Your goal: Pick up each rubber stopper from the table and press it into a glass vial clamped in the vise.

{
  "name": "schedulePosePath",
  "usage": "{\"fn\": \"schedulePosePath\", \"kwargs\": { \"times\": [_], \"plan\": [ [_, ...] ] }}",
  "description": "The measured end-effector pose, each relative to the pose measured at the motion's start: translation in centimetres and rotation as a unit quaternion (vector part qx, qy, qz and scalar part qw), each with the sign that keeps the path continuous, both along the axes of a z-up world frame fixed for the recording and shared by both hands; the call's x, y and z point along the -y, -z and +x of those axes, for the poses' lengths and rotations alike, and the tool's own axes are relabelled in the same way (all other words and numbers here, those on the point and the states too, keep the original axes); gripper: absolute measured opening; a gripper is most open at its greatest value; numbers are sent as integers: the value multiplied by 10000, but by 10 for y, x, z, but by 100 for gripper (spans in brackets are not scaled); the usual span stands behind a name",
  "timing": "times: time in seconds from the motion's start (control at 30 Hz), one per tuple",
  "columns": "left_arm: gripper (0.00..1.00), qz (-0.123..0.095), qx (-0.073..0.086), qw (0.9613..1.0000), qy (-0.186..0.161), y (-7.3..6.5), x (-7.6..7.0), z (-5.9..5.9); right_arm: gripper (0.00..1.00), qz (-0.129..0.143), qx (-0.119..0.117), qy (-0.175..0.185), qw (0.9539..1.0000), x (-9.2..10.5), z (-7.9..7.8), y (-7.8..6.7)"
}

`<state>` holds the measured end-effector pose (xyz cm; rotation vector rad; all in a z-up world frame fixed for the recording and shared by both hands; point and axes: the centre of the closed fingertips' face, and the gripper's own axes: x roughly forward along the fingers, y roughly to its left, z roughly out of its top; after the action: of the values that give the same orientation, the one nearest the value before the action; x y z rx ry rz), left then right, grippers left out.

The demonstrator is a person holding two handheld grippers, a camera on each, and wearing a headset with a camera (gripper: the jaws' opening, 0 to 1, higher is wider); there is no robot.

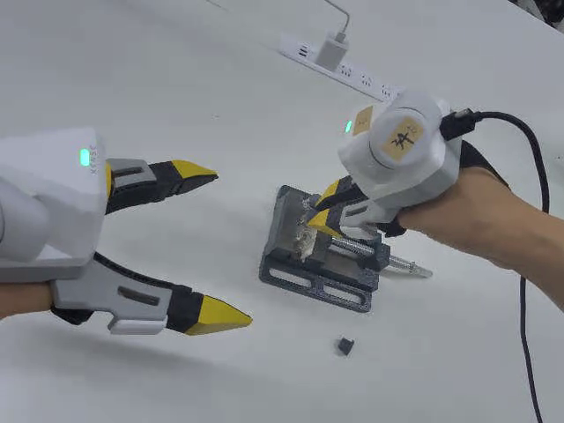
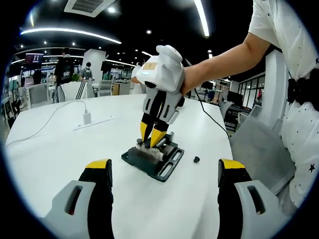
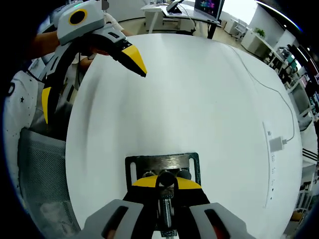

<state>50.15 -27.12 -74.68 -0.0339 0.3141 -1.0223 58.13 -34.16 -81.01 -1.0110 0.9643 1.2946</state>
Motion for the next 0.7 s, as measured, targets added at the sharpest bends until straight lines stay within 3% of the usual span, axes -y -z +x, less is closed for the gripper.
{"fn": "schedulePosePath", "kwargs": {
  "times": [0.7],
  "plan": [
    [86,-27,-12,10000,16,2,2,1,10,180,-35,144,9997,0,-5,-3]
  ]
}}
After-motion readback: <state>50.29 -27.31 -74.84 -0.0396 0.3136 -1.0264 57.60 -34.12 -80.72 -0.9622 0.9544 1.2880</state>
